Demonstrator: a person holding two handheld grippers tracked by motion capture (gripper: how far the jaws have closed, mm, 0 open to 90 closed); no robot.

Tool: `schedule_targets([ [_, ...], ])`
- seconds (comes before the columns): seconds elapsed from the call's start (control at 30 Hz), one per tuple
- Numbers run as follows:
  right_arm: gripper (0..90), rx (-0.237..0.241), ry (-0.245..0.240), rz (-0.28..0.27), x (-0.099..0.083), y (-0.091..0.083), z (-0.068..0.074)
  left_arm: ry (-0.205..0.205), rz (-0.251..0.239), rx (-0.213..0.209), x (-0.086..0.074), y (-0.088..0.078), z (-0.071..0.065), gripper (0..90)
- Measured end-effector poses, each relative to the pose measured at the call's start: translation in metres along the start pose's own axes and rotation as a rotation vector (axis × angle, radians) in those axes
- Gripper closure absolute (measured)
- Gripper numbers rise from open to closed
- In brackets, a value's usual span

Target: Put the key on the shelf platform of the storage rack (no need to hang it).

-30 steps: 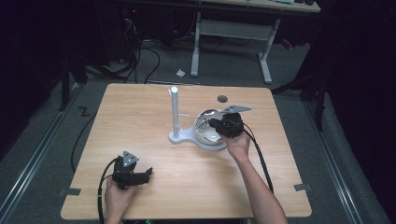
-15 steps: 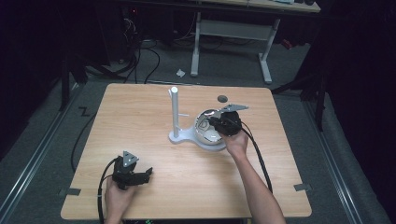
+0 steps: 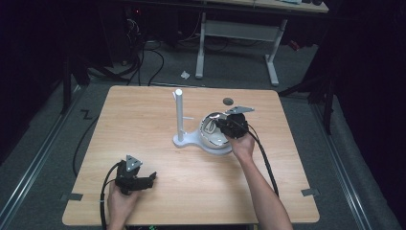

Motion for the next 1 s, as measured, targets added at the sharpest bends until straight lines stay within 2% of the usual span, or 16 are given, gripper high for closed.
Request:
schedule_targets([
  [0.1,68.4,-0.007,0.019,0.001,-0.001,0.000,-0.002,0.000,0.000,0.000,0.000,0.000,0.000,15.0],
  [0.13,68.4,-0.007,0.019,0.001,-0.001,0.000,-0.002,0.000,0.000,0.000,0.000,0.000,0.000,15.0],
  [0.17,64.4,-0.012,0.015,0.000,-0.001,-0.001,-0.002,0.000,0.000,0.000,0.000,0.000,0.000,15.0],
  [0.27,61.5,-0.021,0.017,-0.004,0.000,-0.003,-0.002,0.000,0.000,0.000,0.000,0.000,0.000,15.0],
  [0.43,57.4,-0.003,0.020,-0.016,0.000,-0.014,-0.001,0.000,0.000,0.000,0.000,0.000,0.000,15.0],
  [0.73,57.1,-0.002,0.038,-0.045,0.001,-0.032,-0.003,0.000,0.000,0.000,0.000,0.000,0.000,15.0],
  [1.0,60.9,0.005,0.055,-0.049,-0.005,-0.047,-0.013,0.000,0.000,0.000,0.000,0.000,0.000,15.0],
])
Point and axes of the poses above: each handheld gripper's, and its own axes: y roughly forward along the jaws, x roughly out of its top, z roughly to its left, the point moved 1 cm from there along y, roughly forward along the jaws, and after that the axes turned 10 degrees about -y, right-handed, at the moved point
